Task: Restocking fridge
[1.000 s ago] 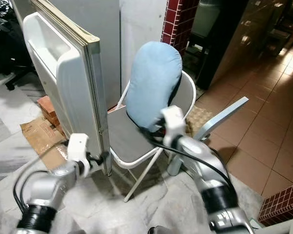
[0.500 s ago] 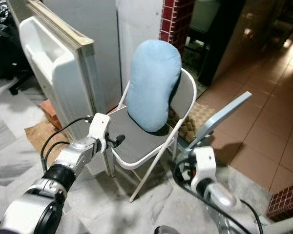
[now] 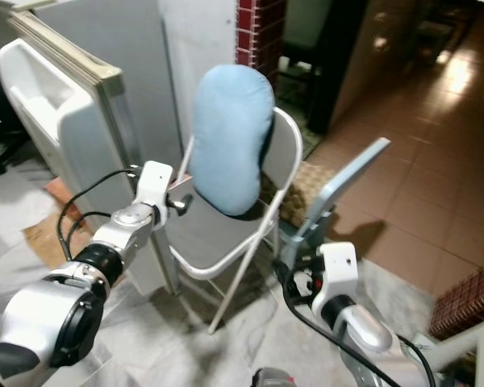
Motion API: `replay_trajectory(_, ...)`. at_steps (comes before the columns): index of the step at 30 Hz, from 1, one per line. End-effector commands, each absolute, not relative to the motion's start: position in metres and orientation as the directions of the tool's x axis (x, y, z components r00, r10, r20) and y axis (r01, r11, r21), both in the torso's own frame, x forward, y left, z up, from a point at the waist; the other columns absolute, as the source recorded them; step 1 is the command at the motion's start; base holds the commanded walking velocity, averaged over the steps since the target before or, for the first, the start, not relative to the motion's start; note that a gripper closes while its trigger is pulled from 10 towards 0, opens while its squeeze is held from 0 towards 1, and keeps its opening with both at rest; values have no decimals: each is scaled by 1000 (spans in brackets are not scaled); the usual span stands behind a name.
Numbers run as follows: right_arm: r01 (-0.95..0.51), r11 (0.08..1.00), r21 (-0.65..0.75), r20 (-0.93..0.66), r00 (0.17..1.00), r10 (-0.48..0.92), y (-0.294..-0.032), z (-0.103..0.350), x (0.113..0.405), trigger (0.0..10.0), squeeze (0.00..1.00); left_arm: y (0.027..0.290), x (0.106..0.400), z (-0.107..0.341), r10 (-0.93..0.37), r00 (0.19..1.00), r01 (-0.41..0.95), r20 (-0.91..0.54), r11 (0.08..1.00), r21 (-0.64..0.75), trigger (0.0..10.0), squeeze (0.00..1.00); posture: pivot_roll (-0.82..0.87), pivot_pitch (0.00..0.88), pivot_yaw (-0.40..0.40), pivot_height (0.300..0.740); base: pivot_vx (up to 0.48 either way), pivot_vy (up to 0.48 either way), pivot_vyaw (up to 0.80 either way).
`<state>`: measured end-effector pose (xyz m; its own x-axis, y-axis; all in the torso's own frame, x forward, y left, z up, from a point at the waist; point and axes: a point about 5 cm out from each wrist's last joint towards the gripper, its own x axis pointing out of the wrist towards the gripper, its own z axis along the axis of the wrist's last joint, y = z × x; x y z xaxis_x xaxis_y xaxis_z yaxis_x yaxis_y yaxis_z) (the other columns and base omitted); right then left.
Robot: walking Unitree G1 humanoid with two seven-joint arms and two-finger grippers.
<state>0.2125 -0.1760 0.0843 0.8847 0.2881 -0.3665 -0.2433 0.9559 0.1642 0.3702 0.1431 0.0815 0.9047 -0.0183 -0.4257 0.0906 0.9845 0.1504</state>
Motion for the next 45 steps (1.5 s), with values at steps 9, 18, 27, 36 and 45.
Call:
replay_trajectory(9, -245, 957, 157, -405, 868, 288, -175, 67, 222, 10000, 0, 295, 345, 108, 529, 828, -474, -189, 838, 269, 10000, 0, -79, 0, -3, 740, 0, 0, 0)
replay_trajectory(18, -260, 952, 163, -420, 854, 305, -171, 56, 237, 10000, 0, 354, 270, 76, 702, 698, -625, -142, 693, 359, 10000, 0, 32, 0, -31, 740, 0, 0, 0)
replay_trajectory(27, -249, 951, 185, -415, 857, 305, -173, 53, 241, 10000, 0, 308, 272, 69, 578, 806, -539, -125, 805, 247, 10000, 0, 20, 0, -29, 740, 0, 0, 0)
replay_trajectory(36, -272, 951, 149, -375, 874, 308, -174, 59, 238, 10000, 0, 223, 281, 63, 291, 941, -265, -172, 951, 156, 10000, 0, -9, 0, -18, 740, 0, 0, 267)
replay_trajectory(45, -262, 951, 164, -382, 872, 306, -175, 56, 237, 10000, 0, 174, 286, 69, 10, 986, 7, -164, 995, 101, 10000, 0, -26, 0, -8, 740, 0, 0, 800)
